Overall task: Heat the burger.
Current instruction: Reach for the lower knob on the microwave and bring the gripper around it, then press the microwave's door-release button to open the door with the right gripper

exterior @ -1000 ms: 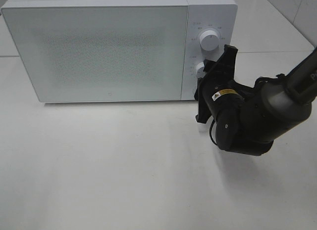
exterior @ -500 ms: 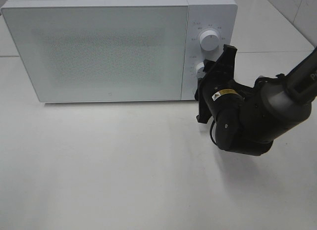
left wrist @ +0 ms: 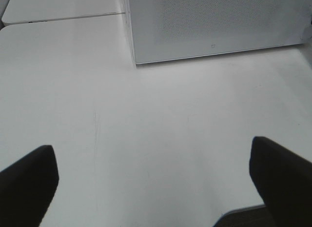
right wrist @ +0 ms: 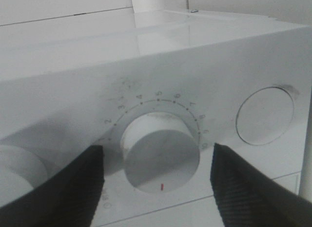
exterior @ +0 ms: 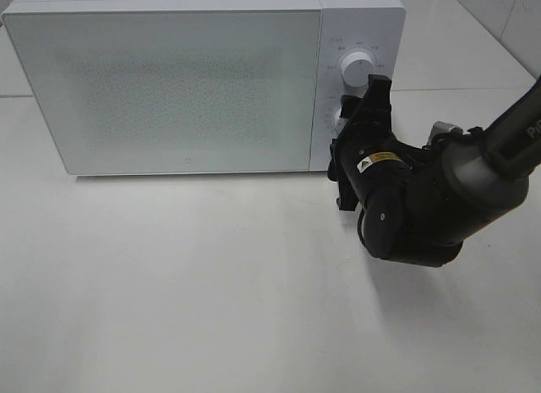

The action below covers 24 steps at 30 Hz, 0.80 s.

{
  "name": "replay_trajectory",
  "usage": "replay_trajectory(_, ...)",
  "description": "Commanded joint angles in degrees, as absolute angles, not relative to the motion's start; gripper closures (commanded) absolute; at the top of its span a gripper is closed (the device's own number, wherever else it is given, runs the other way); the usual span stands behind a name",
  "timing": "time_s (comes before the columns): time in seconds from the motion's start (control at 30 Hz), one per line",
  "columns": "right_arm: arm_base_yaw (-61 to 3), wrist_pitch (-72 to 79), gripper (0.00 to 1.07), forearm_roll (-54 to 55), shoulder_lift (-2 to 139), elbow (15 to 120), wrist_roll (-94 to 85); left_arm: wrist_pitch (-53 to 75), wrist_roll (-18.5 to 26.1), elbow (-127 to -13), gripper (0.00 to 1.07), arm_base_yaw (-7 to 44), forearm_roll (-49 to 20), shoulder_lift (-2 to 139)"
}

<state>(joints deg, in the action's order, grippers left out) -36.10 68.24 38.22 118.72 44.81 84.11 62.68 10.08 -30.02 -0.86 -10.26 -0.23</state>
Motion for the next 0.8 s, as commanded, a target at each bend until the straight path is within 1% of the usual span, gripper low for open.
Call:
replay_trajectory(0.03, -36.0, 79.5, 0.36, 37.5, 117.2, 44.2, 79.1, 61.8, 9.6, -29.9, 0.07, -0.6, -10.5, -1.4)
replay_trajectory(0.2, -36.0, 75.7, 0.35, 35.1, 114.7, 41.4, 74.2, 61.8, 9.6, -29.9, 0.07, -0.6, -10.5, -1.4)
replay_trajectory(0.33, -36.0, 66.7, 0.35, 31.5, 111.4, 38.2, 68.6, 61.8, 9.6, -29.9, 0.07, -0.6, -10.5, -1.4)
replay_trajectory(0.47, -36.0, 61.9, 0.35, 29.4, 109.0, 36.6, 62.1, 61.8, 9.6, -29.9, 0.07, -0.6, -10.5, -1.4)
replay_trajectory(0.53, -36.0, 55.1, 0.35, 26.9, 105.5, 35.5, 54.5, 61.8, 9.6, -29.9, 0.07, -0.6, -10.5, -1.4)
replay_trajectory(0.57, -36.0, 55.1, 0.35, 26.9, 105.5, 35.5, 54.5, 61.8, 9.6, -29.9, 0.07, -0.6, -10.5, -1.4)
replay_trajectory(0.6, -36.0, 49.9, 0.35, 24.8, 103.5, 35.0, 50.1, 61.8, 9.6, -29.9, 0.07, -0.6, -10.5, -1.4)
replay_trajectory(0.63, -36.0, 49.9, 0.35, 24.8, 103.5, 35.0, 50.1, 61.8, 9.6, -29.9, 0.07, -0.6, -10.5, -1.4)
replay_trajectory(0.7, -36.0, 40.3, 0.35, 20.3, 99.5, 35.0, 41.9, 61.8, 9.6, -29.9, 0.07, -0.6, -10.5, -1.4)
replay_trajectory(0.77, -36.0, 37.8, 0.35, 19.4, 98.1, 35.0, 39.8, 61.8, 9.6, -29.9, 0.07, -0.6, -10.5, -1.4)
replay_trajectory(0.8, -36.0, 31.8, 0.35, 17.6, 95.5, 35.0, 34.3, 61.8, 9.6, -29.9, 0.07, -0.6, -10.5, -1.4)
